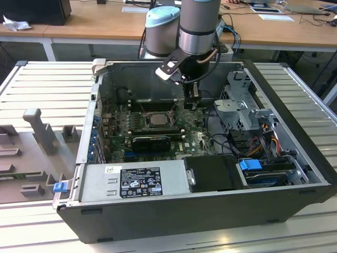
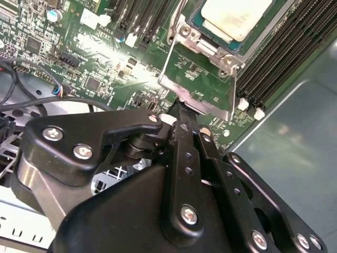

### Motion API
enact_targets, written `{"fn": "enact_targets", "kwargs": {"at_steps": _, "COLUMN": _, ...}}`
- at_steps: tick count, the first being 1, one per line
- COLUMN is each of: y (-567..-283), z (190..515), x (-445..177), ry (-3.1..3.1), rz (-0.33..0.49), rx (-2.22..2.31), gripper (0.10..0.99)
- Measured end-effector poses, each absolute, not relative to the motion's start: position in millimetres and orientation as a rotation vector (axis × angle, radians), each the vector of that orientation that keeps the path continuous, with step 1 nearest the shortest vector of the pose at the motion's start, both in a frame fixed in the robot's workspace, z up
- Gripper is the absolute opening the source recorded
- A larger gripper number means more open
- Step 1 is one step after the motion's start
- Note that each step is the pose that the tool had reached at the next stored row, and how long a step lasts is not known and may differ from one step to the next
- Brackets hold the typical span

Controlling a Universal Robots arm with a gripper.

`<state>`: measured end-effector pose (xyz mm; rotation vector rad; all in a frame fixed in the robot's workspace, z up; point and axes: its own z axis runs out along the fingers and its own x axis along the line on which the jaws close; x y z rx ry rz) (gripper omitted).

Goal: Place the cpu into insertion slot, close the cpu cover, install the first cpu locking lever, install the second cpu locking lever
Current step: 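Close the cpu cover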

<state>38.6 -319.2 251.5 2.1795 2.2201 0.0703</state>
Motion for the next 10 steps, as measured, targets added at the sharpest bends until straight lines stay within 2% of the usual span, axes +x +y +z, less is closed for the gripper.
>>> {"fn": "enact_targets", "kwargs": {"at_steps": 10, "y": -319.2, "z": 251.5, "x": 29.4, "ry": 2.22, "rz": 0.07, "rx": 2.18, "gripper": 0.106}}
